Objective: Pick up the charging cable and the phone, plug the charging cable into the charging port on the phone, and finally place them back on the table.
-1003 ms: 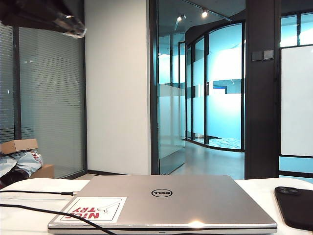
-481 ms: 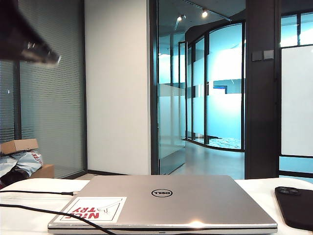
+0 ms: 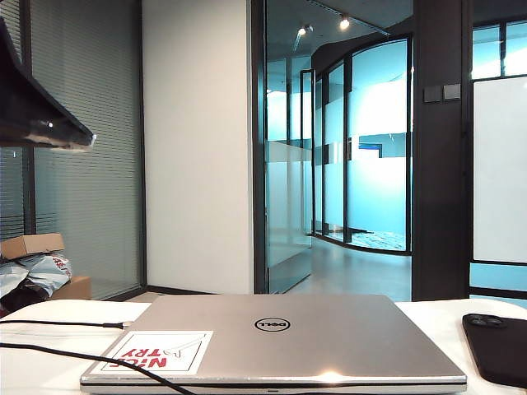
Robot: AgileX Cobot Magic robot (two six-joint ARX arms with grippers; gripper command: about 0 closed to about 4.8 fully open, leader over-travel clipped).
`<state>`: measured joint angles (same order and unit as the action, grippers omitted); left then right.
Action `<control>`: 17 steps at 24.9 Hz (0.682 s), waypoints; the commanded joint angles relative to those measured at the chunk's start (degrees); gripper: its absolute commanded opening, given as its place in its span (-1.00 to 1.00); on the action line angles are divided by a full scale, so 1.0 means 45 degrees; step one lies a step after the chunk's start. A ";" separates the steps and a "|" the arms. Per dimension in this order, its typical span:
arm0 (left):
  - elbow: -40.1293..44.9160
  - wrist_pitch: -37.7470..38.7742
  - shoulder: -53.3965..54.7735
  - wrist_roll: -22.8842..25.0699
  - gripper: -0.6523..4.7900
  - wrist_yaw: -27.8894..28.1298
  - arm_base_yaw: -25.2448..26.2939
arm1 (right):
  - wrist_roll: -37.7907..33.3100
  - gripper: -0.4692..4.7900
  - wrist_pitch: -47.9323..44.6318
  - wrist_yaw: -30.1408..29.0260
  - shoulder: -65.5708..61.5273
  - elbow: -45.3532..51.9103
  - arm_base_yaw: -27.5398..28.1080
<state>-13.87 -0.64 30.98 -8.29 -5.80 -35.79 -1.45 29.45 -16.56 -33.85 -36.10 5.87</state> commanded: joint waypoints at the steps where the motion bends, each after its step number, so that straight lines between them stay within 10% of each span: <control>1: 0.0262 -0.0937 -0.0010 0.0214 -0.78 -0.0005 0.0000 | 0.0010 -0.82 -0.0136 -0.0015 0.0005 -0.0049 0.0000; 12: 0.0306 -0.2730 -0.0141 0.0296 -0.78 -0.0010 0.0039 | 0.0010 -0.82 -0.0136 -0.0019 0.0005 -0.0049 0.0000; 17: 0.0306 -0.2453 -0.1302 0.0573 -0.78 -0.0010 0.1797 | 0.0010 -0.82 -0.0131 -0.0019 0.0005 -0.0049 0.0000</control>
<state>-12.32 -11.79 26.04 -6.02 -5.93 -29.78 -1.45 29.50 -16.53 -33.95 -36.07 5.89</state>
